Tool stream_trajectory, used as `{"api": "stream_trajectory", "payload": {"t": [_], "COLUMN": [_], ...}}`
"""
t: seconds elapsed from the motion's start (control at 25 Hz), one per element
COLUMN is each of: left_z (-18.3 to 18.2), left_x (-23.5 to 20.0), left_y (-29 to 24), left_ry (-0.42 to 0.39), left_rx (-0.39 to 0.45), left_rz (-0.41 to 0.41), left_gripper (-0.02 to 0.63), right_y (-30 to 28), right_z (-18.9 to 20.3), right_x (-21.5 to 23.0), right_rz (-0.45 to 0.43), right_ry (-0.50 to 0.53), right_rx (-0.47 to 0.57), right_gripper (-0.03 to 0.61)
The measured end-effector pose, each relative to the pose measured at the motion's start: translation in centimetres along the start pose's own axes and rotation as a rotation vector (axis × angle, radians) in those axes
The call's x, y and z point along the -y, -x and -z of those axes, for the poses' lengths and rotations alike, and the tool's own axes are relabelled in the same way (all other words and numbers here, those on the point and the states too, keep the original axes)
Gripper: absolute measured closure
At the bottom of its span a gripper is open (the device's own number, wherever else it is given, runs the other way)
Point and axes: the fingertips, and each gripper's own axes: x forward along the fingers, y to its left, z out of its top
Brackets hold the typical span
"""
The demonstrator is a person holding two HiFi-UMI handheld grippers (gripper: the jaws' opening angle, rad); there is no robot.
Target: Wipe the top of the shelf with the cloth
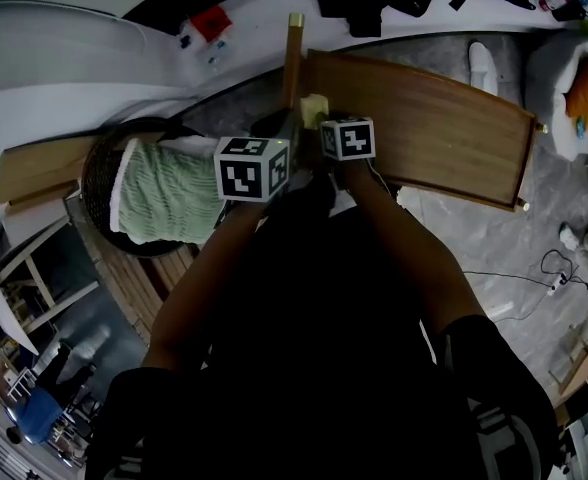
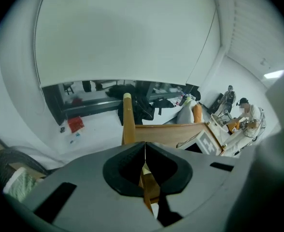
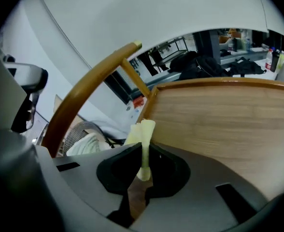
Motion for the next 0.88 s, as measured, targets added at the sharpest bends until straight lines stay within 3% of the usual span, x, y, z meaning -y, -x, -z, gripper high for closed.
{"api": "stream_trajectory", "payload": {"t": [0.2,0.44,0.88], "left_z": [0.5,1.0,2.2], "left_x": [-0.1,1.6,9.6], "left_y": [-0.2,-1.1,-5.9], "left_ry": [0.004,-0.003,-0.035], "left_rx": [-0.005,-0.018,-0.078], "left_rz": [0.035,0.056,0.100], "left_gripper": [0.600,0.600,0.600], "right_y": [-1.0,-0.6,6.3], "right_z": [0.7,0.9,2.8], "right_x": [0.2,0.7,11.0], "right_rz": [0.044,0.021,0.105], "right_ry": [0.047,0.097,0.065], "right_rx": [-0.059,-0.056,-0.069], "right_gripper": [0.534,0.534,0.534]}}
